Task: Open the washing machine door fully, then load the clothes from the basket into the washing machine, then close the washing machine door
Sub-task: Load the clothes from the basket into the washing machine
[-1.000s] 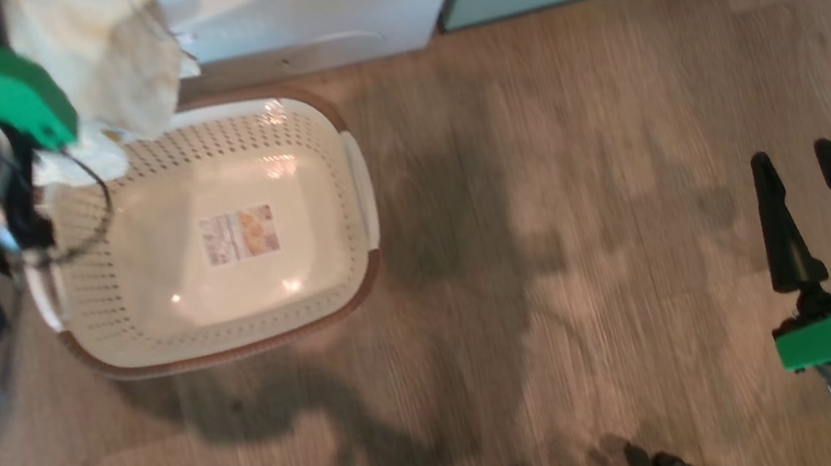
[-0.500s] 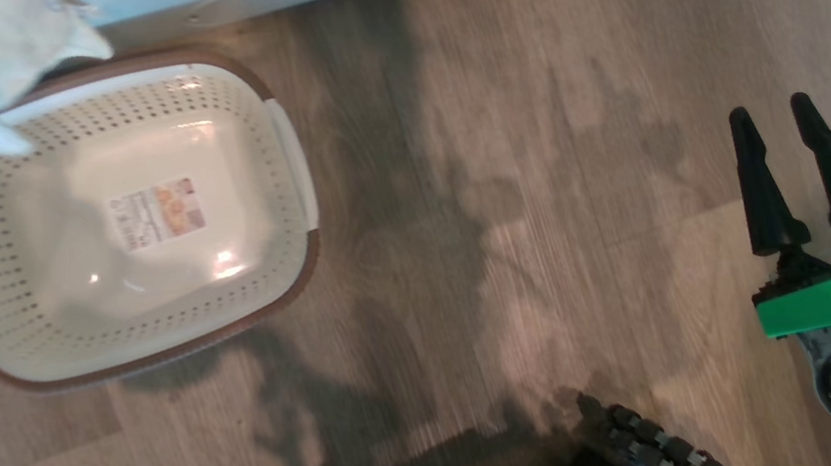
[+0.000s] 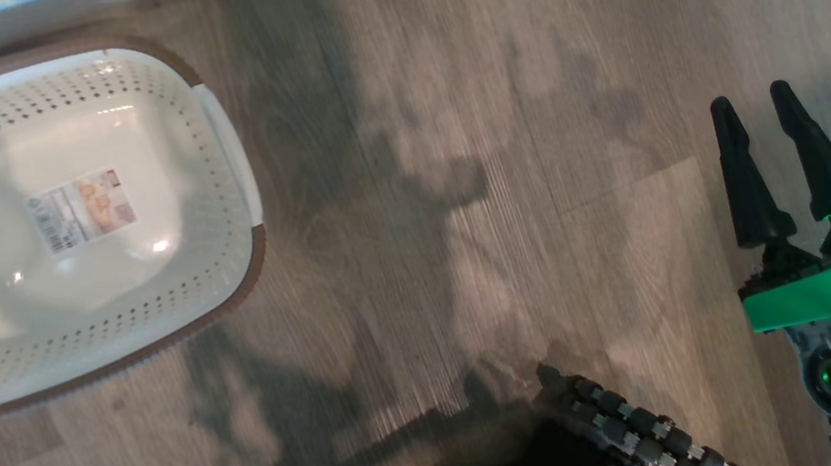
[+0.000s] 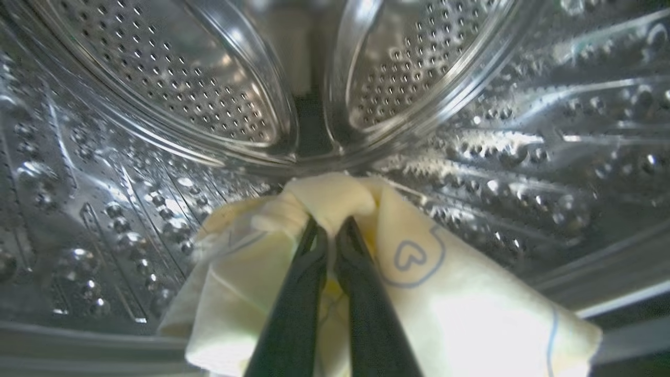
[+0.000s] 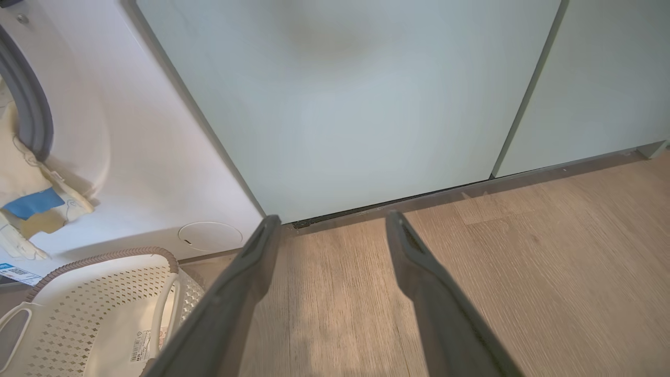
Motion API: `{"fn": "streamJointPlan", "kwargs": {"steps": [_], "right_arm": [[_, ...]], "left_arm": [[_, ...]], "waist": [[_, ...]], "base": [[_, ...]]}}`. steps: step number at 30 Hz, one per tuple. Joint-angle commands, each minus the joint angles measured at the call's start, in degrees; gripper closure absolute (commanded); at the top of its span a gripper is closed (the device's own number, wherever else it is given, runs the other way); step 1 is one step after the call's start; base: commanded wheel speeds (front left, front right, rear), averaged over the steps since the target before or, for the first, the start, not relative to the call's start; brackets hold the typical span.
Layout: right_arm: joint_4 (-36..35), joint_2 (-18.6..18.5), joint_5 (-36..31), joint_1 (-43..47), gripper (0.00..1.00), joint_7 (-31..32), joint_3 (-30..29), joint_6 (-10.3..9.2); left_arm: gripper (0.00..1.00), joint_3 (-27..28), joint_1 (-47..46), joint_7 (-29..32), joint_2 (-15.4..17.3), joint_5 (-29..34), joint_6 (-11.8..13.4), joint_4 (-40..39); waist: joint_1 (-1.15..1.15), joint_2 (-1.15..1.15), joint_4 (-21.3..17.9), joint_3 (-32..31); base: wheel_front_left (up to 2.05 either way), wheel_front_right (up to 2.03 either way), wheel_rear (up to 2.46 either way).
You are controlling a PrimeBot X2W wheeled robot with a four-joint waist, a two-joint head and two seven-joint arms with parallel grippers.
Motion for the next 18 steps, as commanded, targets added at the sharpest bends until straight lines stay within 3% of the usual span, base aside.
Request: {"fn": "streamJointPlan", "kwargs": {"steps": [1, 18], "right_arm": [[-1.6, -1.0, 0.7, 0.5, 0.00, -0.4, 1.1, -0.16], [-2.3, -1.0, 2.1, -1.0, 0.00, -0.4, 2.0, -0.16]], "left_arm": [[1.00, 1.7, -4.4, -1.8, 3.0, 0.6, -0.3, -1.4], [1.00, -1.6, -19.6, -23.5, 2.4, 6.7, -2.3, 4.7]], "waist": [[-0.01, 0.00, -0.7, 0.6], [-0.01, 0.00, -2.4, 4.2]], "base": [[0.00, 0.00, 0.00], [0.00, 0.00, 0.00]]}}
